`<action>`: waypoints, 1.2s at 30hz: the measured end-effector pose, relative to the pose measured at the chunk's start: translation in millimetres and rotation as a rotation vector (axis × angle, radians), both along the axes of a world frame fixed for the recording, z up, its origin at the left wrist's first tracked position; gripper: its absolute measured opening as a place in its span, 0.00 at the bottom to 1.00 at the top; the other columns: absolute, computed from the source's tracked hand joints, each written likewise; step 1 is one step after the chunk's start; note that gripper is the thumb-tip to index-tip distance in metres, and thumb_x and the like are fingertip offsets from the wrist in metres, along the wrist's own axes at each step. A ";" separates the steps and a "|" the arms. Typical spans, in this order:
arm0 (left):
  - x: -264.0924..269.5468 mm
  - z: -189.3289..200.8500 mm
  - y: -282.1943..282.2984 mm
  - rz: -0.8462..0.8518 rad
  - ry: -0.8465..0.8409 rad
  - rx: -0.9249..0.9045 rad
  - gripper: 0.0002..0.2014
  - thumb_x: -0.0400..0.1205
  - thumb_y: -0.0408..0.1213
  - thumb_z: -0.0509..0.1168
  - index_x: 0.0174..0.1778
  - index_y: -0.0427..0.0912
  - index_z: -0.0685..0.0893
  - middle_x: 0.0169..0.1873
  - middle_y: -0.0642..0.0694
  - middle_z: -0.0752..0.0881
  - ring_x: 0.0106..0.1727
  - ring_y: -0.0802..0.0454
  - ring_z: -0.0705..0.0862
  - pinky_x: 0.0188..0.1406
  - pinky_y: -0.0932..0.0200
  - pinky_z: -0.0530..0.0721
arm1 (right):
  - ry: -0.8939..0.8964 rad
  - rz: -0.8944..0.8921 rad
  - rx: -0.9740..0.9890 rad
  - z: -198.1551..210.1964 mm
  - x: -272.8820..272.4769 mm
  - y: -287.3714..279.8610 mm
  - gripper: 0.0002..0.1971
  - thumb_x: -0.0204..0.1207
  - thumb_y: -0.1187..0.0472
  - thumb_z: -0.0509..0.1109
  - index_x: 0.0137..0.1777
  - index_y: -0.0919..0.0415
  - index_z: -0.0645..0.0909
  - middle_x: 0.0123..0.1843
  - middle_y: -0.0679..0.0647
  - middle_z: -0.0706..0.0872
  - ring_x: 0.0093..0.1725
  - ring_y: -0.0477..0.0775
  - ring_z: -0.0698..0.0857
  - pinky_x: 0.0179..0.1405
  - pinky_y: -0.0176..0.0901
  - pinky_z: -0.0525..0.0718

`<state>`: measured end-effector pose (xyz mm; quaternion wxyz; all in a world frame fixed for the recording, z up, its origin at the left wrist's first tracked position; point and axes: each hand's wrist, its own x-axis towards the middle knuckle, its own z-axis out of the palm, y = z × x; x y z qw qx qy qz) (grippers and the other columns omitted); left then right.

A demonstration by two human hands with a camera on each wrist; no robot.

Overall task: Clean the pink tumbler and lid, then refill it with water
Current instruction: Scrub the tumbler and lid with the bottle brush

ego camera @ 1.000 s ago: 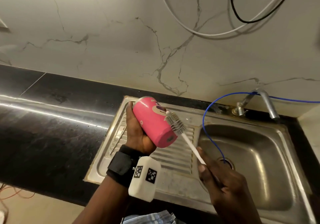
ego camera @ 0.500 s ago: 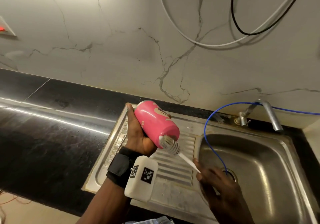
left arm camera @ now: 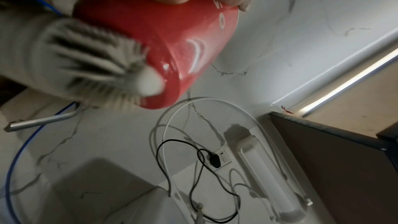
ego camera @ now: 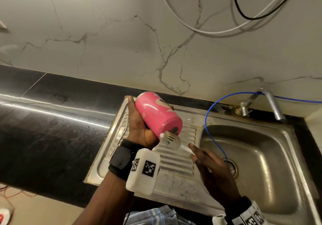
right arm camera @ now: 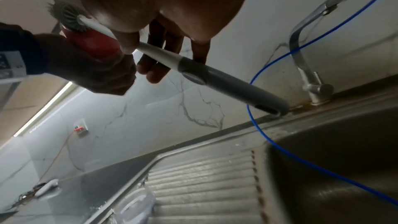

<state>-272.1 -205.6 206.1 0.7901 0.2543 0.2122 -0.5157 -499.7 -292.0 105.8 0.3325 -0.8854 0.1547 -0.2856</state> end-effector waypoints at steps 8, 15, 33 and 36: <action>1.3 8.3 -0.8 -0.019 -0.007 -0.047 0.51 0.75 0.80 0.67 0.79 0.37 0.80 0.53 0.31 0.89 0.43 0.34 0.93 0.45 0.33 0.95 | -0.036 -0.027 -0.098 6.6 10.3 -10.9 0.23 0.87 0.62 0.68 0.81 0.50 0.78 0.62 0.45 0.84 0.62 0.25 0.78 0.59 0.20 0.74; -8.8 8.8 -0.1 -0.067 -0.005 -0.080 0.53 0.74 0.79 0.69 0.85 0.41 0.76 0.54 0.33 0.88 0.42 0.34 0.92 0.46 0.35 0.93 | -0.086 -0.057 -0.167 19.4 18.8 -1.0 0.20 0.86 0.60 0.67 0.77 0.58 0.83 0.60 0.45 0.82 0.59 0.26 0.75 0.60 0.18 0.69; 3.1 11.2 9.1 0.005 -0.038 -0.126 0.48 0.77 0.78 0.67 0.79 0.41 0.81 0.52 0.33 0.89 0.45 0.35 0.92 0.40 0.38 0.95 | -0.057 -0.100 -0.162 20.6 16.1 -2.4 0.20 0.87 0.60 0.63 0.78 0.60 0.81 0.60 0.55 0.89 0.58 0.32 0.78 0.62 0.15 0.69; 1.0 7.3 11.8 0.001 -0.025 -0.115 0.49 0.76 0.78 0.68 0.81 0.40 0.80 0.53 0.33 0.89 0.45 0.36 0.91 0.44 0.37 0.95 | -0.061 -0.079 -0.134 22.1 16.7 1.6 0.20 0.88 0.61 0.64 0.78 0.59 0.81 0.60 0.54 0.89 0.57 0.35 0.81 0.61 0.16 0.72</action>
